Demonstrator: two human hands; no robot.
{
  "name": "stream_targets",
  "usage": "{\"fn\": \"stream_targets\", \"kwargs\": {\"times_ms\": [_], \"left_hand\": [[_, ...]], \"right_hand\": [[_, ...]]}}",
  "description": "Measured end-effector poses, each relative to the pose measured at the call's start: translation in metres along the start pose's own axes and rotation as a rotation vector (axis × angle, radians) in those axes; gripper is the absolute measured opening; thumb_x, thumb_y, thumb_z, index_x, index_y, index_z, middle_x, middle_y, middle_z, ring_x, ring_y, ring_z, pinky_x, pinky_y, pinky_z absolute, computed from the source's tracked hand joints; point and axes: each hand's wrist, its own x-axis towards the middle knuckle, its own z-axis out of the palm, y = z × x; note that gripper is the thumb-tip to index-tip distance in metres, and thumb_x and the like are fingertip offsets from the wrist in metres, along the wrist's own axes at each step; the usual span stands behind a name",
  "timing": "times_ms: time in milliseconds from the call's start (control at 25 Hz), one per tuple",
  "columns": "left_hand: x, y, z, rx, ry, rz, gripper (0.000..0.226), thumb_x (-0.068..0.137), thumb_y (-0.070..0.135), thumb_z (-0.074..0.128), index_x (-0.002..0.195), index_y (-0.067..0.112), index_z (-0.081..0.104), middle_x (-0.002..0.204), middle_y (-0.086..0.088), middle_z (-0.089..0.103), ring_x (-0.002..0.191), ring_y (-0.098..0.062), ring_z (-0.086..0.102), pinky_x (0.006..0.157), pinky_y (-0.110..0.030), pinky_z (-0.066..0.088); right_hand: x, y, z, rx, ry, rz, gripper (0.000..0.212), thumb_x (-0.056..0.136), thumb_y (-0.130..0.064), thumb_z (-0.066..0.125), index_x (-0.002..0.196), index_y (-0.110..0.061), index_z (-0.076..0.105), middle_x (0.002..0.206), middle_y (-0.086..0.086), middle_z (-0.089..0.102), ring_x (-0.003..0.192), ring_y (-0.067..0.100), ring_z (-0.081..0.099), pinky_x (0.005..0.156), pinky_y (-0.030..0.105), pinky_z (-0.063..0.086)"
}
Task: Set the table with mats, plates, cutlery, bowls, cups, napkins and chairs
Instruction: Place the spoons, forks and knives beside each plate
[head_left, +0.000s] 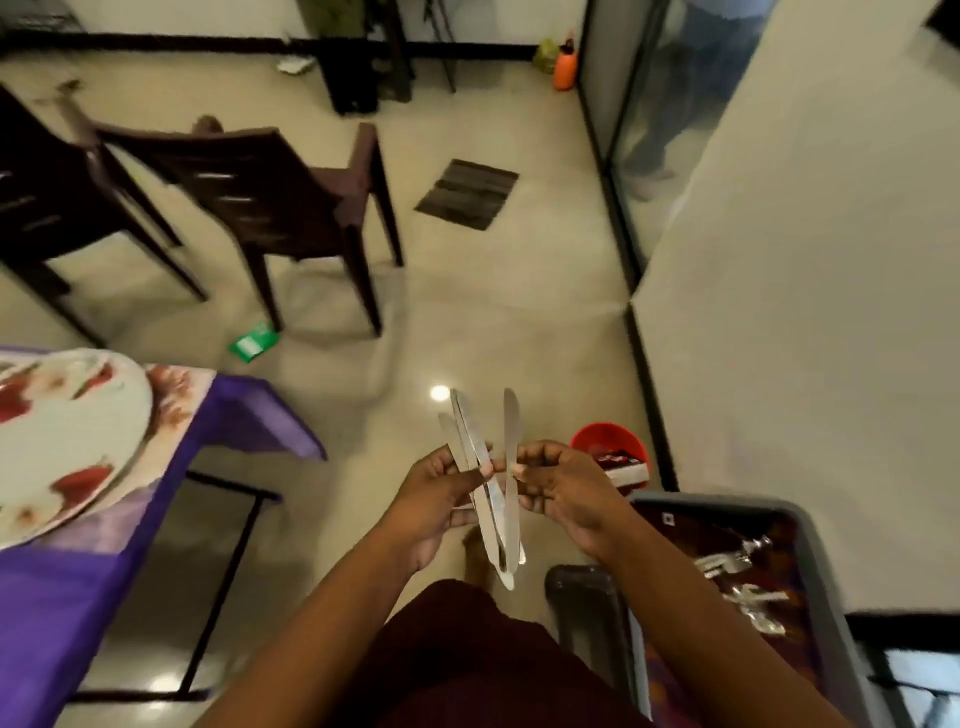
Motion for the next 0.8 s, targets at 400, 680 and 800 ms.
{"fn": "stream_targets", "kwargs": {"times_ms": [400, 680, 800], "left_hand": [[-0.115, -0.051, -0.143, -0.307, 0.355, 0.026, 0.032, 0.079, 0.018, 0.079, 0.104, 0.008, 0.061, 0.072, -0.007, 0.058, 0.058, -0.015, 0.051, 0.054, -0.029, 0.046], [-0.194, -0.056, -0.310, -0.343, 0.608, 0.129, 0.050, 0.066, 0.018, 0.084, 0.108, 0.004, 0.060, 0.067, 0.003, 0.057, 0.048, -0.005, 0.038, 0.042, -0.019, 0.028], [-0.231, -0.071, -0.364, -0.393, 0.748, 0.156, 0.051, 0.064, 0.015, 0.086, 0.107, 0.006, 0.061, 0.067, 0.001, 0.062, 0.045, -0.007, 0.038, 0.042, -0.021, 0.025]], "right_hand": [[0.009, 0.032, 0.178, -0.299, -0.326, 0.094, 0.006, 0.090, -0.002, 0.061, 0.095, -0.005, 0.061, 0.083, 0.011, 0.070, 0.071, 0.018, 0.066, 0.066, 0.027, 0.054], [0.021, 0.066, 0.372, -0.279, -0.475, 0.105, 0.006, 0.092, 0.001, 0.057, 0.093, -0.004, 0.058, 0.077, 0.012, 0.069, 0.069, 0.021, 0.066, 0.064, 0.029, 0.056], [0.021, 0.088, 0.438, -0.293, -0.581, 0.106, 0.016, 0.091, 0.004, 0.058, 0.100, -0.008, 0.056, 0.078, 0.016, 0.068, 0.069, 0.023, 0.067, 0.061, 0.029, 0.056]]}}
